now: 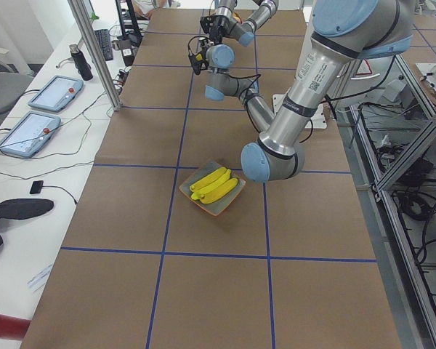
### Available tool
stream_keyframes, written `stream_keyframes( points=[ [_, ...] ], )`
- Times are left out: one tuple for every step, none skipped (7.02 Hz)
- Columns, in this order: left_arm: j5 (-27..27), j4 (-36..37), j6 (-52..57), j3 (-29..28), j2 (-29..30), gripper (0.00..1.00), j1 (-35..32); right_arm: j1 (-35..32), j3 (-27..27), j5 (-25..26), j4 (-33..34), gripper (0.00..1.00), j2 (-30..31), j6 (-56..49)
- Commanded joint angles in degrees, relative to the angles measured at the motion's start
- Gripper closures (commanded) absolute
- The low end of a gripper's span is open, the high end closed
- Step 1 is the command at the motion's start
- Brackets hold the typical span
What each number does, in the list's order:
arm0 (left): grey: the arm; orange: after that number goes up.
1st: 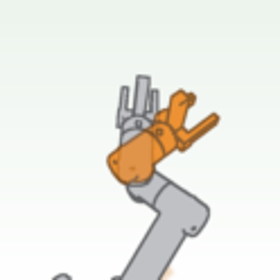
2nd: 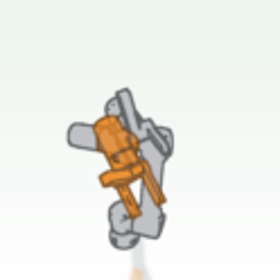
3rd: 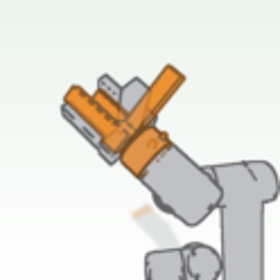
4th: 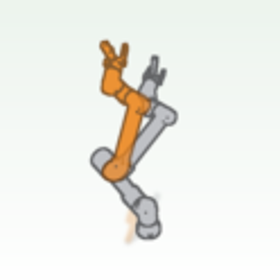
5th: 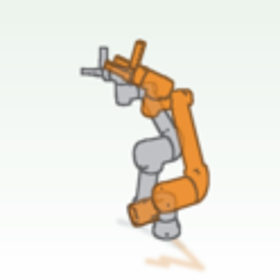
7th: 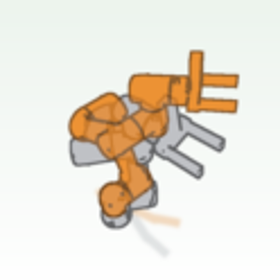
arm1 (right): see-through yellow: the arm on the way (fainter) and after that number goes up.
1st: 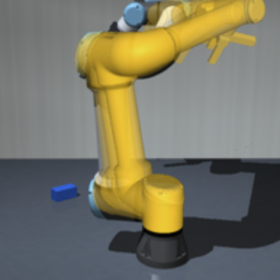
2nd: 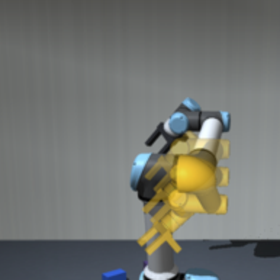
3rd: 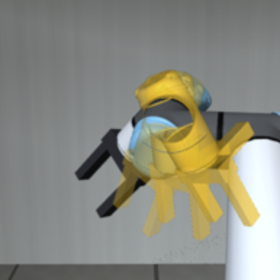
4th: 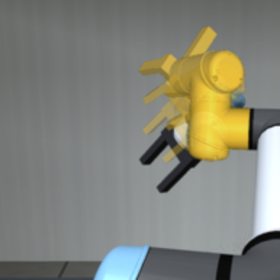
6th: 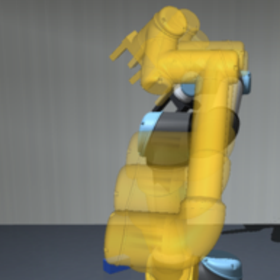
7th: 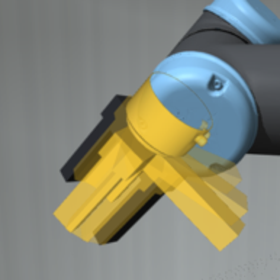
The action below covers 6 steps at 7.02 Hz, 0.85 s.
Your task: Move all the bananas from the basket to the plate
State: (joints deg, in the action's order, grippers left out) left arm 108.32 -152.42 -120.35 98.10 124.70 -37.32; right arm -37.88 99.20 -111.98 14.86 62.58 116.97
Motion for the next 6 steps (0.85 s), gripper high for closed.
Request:
stream_keyframes(
  points=[
    [0.0, -0.1, -0.1, 0.1, 0.1, 0.07, 0.4, 0.0, 0.0, 0.0, -0.1, 1.00, 0.0, 0.0],
    [0.0, -0.1, 0.0, 0.0, 0.1, 0.10, 0.4, 0.0, 0.1, -0.1, -0.1, 1.00, 0.0, 0.0],
    [-0.1, -0.1, 0.1, -0.2, 0.1, 0.10, 0.4, -0.1, 0.4, -0.2, -0.4, 1.00, 0.1, 0.4],
    [-0.2, -0.1, 0.1, -0.4, 0.1, 0.10, 0.4, -0.1, 0.7, -0.3, -0.5, 1.00, 0.3, 0.5],
    [-1.1, -0.2, 0.1, -0.4, 0.2, 0.10, 0.4, -0.1, 0.7, -0.6, -0.6, 1.00, 0.7, 0.5],
    [-1.3, -0.2, 0.0, -0.4, 0.3, 0.13, 0.4, -0.1, 0.7, -0.7, -0.6, 1.00, 0.7, 0.5]
  ],
)
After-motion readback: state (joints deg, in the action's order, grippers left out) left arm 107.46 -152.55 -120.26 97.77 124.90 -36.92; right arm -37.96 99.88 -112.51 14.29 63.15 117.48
